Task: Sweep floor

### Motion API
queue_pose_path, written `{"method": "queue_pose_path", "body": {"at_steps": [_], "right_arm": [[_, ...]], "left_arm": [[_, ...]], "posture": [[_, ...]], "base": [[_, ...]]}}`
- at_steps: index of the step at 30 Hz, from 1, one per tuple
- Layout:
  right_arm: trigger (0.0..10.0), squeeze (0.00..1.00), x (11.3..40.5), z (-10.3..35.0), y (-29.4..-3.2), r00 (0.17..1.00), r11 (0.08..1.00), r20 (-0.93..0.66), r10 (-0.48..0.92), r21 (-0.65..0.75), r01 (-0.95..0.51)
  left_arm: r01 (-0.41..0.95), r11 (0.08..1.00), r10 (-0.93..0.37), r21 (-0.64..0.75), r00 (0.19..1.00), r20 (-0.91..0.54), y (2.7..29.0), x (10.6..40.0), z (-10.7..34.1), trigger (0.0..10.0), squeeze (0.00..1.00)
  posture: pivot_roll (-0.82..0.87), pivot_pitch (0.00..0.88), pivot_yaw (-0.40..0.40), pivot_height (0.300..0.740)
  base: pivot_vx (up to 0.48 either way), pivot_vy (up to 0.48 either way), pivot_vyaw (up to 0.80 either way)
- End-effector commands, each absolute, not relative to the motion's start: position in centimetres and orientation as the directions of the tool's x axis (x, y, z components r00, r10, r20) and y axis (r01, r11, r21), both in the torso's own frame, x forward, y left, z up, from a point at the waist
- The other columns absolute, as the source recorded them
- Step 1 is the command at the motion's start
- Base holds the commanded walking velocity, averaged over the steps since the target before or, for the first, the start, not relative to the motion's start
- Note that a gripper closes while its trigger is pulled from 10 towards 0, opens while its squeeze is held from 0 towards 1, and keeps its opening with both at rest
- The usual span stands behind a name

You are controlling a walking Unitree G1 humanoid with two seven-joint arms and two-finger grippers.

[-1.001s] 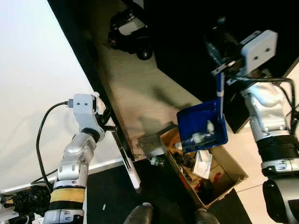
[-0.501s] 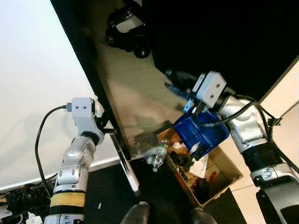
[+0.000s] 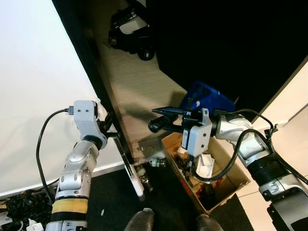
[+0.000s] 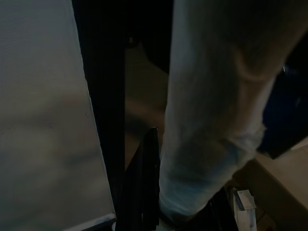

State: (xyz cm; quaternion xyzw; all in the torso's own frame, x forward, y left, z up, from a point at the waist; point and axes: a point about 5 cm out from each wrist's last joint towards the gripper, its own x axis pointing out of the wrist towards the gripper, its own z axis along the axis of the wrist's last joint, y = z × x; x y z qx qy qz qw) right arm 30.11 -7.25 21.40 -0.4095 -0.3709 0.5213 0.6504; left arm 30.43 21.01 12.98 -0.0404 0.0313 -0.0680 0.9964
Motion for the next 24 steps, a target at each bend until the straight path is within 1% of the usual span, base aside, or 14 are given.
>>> {"method": "queue_pose_path", "body": {"at_steps": [1,3,5,6,7,8,9,12,14,15,17,19,21,24], "right_arm": [[10.0,0.0,29.6,22.5,-7.0,0.14,0.108,0.068,0.988,-0.948,-0.301],[10.0,0.0,29.6,22.5,-7.0,0.14,0.108,0.068,0.988,-0.948,-0.301],[10.0,0.0,30.1,23.6,-7.4,0.185,0.219,0.162,0.969,-0.911,-0.35],[10.0,0.0,30.1,23.6,-7.4,0.185,0.219,0.162,0.969,-0.911,-0.35],[10.0,0.0,30.4,24.1,-7.6,0.209,0.268,0.202,0.957,-0.891,-0.366],[10.0,0.0,31.3,25.7,-8.5,0.288,0.404,0.309,0.906,-0.834,-0.375],[10.0,0.0,31.3,25.7,-8.5,0.288,0.404,0.309,0.906,-0.834,-0.375],[10.0,0.0,32.2,27.5,-9.8,0.367,0.546,0.423,0.828,-0.756,-0.36],[10.0,0.0,32.6,29.0,-11.1,0.432,0.677,0.532,0.729,-0.654,-0.338],[10.0,0.0,32.7,29.5,-11.5,0.448,0.713,0.563,0.695,-0.62,-0.328],[10.0,0.0,32.8,30.2,-12.3,0.474,0.774,0.616,0.629,-0.553,-0.308],[10.0,0.0,32.8,30.7,-12.8,0.491,0.809,0.646,0.585,-0.51,-0.293],[10.0,0.0,32.7,31.4,-14.0,0.522,0.872,0.699,0.488,-0.414,-0.261],[10.0,0.0,32.2,32.6,-16.3,0.58,0.961,0.768,0.272,-0.192,-0.198]], "left_arm": [[0.138,0.986,-0.14,-0.089,0.99,-0.02,20.7,30.2,13.4,10.0,0.0],[0.138,0.986,-0.14,-0.089,0.99,-0.02,20.7,30.2,13.4,10.0,0.0],[0.143,0.986,-0.145,-0.086,0.989,-0.022,20.6,30.2,13.4,10.0,0.0],[0.143,0.986,-0.145,-0.086,0.989,-0.022,20.6,30.2,13.4,10.0,0.0],[0.144,0.986,-0.146,-0.085,0.989,-0.022,20.6,30.2,13.3,10.0,0.0],[0.145,0.986,-0.148,-0.083,0.989,-0.026,20.5,30.1,13.2,10.0,0.0],[0.145,0.986,-0.148,-0.083,0.989,-0.026,20.5,30.1,13.2,10.0,0.0],[0.147,0.986,-0.15,-0.081,0.988,-0.03,20.5,29.9,13.1,10.0,0.0],[0.149,0.986,-0.152,-0.079,0.988,-0.033,20.5,29.8,13.1,10.0,0.0],[0.149,0.986,-0.152,-0.079,0.988,-0.034,20.5,29.8,13.1,10.0,0.0],[0.149,0.986,-0.152,-0.075,0.988,-0.037,20.6,29.8,13.1,10.0,0.0],[0.152,0.986,-0.155,-0.071,0.987,-0.04,20.6,29.8,13.0,10.0,0.0],[0.159,0.985,-0.162,-0.065,0.986,-0.047,20.6,29.7,12.9,10.0,0.0],[0.183,0.98,-0.188,-0.077,0.98,-0.068,20.5,29.3,12.6,10.0,0.0]], "posture": [[0.11,0.12,-0.005,0.74],[0.11,0.12,-0.005,0.74],[0.11,0.121,-0.007,0.74],[0.11,0.121,-0.007,0.74],[0.11,0.121,-0.006,0.74],[0.11,0.127,-0.004,0.74],[0.11,0.127,-0.004,0.74],[0.11,0.13,-0.001,0.74],[0.11,0.131,0.001,0.74],[0.12,0.131,0.001,0.74],[0.12,0.133,0.005,0.74],[0.12,0.134,0.008,0.74],[0.12,0.136,0.012,0.74],[0.12,0.141,0.022,0.74]], "base": [[0.0,0.0,0.0],[0.0,0.0,0.0],[0.0,0.0,0.0],[0.0,0.0,0.0],[0.0,0.0,0.0],[0.0,0.0,0.0],[0.0,0.0,0.0],[0.0,0.0,0.0],[0.0,0.0,0.0],[0.0,0.0,0.0],[0.0,0.0,0.0],[0.0,0.0,0.0],[0.0,0.0,0.0],[0.0,0.0,0.0]]}}
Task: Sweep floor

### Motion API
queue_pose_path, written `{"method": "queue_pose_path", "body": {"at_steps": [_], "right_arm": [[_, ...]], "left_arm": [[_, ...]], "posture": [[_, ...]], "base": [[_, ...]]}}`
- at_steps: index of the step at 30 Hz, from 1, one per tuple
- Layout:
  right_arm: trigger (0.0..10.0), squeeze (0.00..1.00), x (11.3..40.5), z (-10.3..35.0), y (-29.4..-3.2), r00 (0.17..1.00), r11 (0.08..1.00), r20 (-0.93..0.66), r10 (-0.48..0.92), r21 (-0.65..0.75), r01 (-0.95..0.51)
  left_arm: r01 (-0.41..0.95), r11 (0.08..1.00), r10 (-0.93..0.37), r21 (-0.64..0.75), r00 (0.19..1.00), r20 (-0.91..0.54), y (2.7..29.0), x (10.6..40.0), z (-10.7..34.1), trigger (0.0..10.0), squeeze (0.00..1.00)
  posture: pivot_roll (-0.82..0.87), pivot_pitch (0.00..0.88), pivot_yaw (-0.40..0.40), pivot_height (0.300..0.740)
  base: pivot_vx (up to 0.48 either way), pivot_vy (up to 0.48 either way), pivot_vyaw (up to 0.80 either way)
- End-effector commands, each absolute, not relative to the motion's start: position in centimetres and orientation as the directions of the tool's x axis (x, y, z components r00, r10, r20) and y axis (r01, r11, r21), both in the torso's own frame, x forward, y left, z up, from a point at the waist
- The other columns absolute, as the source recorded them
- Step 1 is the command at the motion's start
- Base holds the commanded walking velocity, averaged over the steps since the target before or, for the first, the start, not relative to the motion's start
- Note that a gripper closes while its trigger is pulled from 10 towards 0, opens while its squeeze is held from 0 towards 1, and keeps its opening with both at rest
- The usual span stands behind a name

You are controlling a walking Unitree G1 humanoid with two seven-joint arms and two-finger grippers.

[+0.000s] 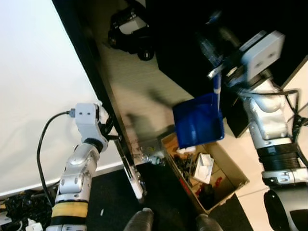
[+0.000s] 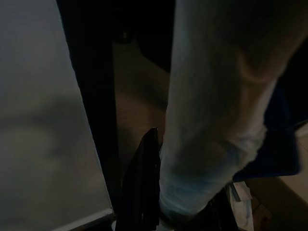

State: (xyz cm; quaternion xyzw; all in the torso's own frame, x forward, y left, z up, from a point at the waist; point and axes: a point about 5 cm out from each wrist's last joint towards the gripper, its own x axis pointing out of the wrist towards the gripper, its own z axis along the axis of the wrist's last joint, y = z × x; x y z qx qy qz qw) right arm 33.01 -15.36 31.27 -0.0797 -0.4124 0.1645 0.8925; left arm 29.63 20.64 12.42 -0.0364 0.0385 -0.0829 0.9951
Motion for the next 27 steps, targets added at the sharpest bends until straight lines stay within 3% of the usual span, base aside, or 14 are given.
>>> {"method": "queue_pose_path", "body": {"at_steps": [1,4,9,17,27], "right_arm": [[10.0,0.0,31.9,32.8,-16.8,0.59,0.972,0.775,0.225,-0.141,-0.185],[10.0,0.0,31.2,33.2,-17.3,0.611,0.976,0.784,0.111,0.03,-0.216],[10.0,0.0,30.5,32.2,-16.1,0.636,0.962,0.757,0.152,0.033,-0.269],[10.0,0.0,30.2,27.9,-12.7,0.745,0.933,0.619,0.248,0.055,-0.357],[10.0,0.0,30.4,24.0,-10.0,0.835,0.866,0.453,0.312,0.226,-0.446]], "left_arm": [[0.191,0.978,-0.197,-0.08,0.978,-0.073,20.4,29.2,12.5,10.0,0.0],[0.217,0.972,-0.224,-0.088,0.971,-0.082,20.3,29.0,12.5,10.0,0.0],[0.206,0.975,-0.213,-0.079,0.974,-0.084,20.4,29.1,12.5,10.0,0.0],[0.199,0.977,-0.206,-0.077,0.974,-0.094,20.3,28.9,12.3,10.0,0.0],[0.104,0.989,-0.119,-0.1,0.98,-0.16,20.1,27.6,10.6,10.0,0.0]], "posture": [[0.12,0.142,0.024,0.74],[0.11,0.142,0.032,0.74],[0.12,0.142,0.035,0.74],[0.13,0.141,0.027,0.74],[0.17,0.143,-0.004,0.74]], "base": [[0.0,0.0,0.0],[0.0,0.0,0.0],[0.0,0.0,0.0],[0.0,0.0,0.0],[0.0,0.0,0.0]]}}
